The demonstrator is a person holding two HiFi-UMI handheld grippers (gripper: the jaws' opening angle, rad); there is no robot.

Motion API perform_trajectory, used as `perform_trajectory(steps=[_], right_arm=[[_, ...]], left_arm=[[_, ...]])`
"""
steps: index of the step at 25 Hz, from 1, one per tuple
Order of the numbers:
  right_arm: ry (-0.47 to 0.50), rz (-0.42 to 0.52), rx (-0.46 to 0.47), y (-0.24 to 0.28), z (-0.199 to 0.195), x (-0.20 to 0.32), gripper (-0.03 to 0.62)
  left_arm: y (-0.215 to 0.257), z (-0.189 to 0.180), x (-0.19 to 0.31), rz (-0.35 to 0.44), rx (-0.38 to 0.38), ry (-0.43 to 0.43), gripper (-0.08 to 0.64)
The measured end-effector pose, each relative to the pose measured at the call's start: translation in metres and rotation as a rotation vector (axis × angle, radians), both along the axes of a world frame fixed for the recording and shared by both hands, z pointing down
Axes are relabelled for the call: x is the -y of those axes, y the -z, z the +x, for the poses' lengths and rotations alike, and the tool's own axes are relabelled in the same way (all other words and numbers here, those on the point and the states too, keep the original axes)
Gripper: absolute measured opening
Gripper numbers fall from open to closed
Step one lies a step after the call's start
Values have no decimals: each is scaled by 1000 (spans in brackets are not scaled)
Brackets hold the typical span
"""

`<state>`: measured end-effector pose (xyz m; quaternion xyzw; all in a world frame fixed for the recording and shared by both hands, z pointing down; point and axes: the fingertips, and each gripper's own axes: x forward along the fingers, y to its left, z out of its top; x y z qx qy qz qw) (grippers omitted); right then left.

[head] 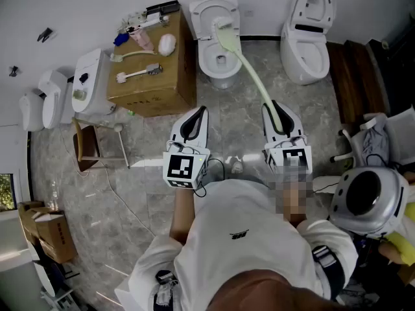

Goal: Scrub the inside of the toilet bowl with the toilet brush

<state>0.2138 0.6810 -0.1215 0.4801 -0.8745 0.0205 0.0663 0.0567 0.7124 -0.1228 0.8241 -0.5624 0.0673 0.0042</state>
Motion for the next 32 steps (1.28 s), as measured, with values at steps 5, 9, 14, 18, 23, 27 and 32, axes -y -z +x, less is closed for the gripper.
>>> perform_trajectory(steps=[5, 9, 14, 18, 23, 27, 32], right_arm=[[11, -8, 18, -3, 10, 9, 71], [20, -5, 22, -4, 11, 17, 72], [11, -23, 23, -12, 11, 40, 72], [12, -30, 12, -19, -4, 59, 72], [22, -37, -13, -26, -24, 93, 72], [11, -48, -29, -28, -38, 127, 72], [9, -66, -47, -33, -67, 171, 72]], left_arm=[[-4, 16, 7, -7, 10, -8, 11], [-8, 17, 17, -10, 14, 3, 11], [-10, 13, 38, -8, 28, 16, 11], [-15, -2, 57, -1, 22, 21, 11], [-26, -20, 95, -11, 4, 18, 11], [-29, -34, 131, -19, -6, 4, 11], [-33, -61, 178, -38, -13, -8, 11]])
